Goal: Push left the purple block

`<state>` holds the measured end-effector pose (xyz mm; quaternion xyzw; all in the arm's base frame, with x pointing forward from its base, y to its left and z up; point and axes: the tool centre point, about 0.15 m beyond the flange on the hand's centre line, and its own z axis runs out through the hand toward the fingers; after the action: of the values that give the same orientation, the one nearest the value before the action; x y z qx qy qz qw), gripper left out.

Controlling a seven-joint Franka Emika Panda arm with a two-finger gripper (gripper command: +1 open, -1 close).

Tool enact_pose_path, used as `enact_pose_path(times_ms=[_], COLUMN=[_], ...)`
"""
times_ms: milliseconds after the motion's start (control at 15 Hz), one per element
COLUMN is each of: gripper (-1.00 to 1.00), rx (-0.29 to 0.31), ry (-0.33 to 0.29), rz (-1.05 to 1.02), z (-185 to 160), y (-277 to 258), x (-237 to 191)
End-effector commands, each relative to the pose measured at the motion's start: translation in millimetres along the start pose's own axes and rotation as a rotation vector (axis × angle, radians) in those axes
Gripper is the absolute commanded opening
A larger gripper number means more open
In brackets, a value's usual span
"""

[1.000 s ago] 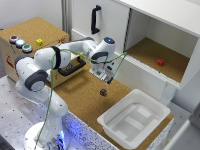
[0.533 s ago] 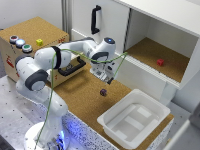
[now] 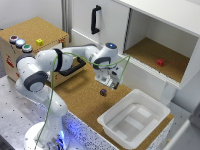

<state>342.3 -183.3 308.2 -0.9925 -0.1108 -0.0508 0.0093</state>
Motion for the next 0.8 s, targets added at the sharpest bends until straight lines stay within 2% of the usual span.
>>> enact_pose_path(times_ms=[0,400,733], gripper=[-1.00,-1.00,-1.00], rx=[-0.049,-0.084,-0.070], ry=[0.082,0.082,0.065], rz=[-0.024,0.034,0.030], z=[46,74,89], y=[-10,-24,-39], x=[3,21,47])
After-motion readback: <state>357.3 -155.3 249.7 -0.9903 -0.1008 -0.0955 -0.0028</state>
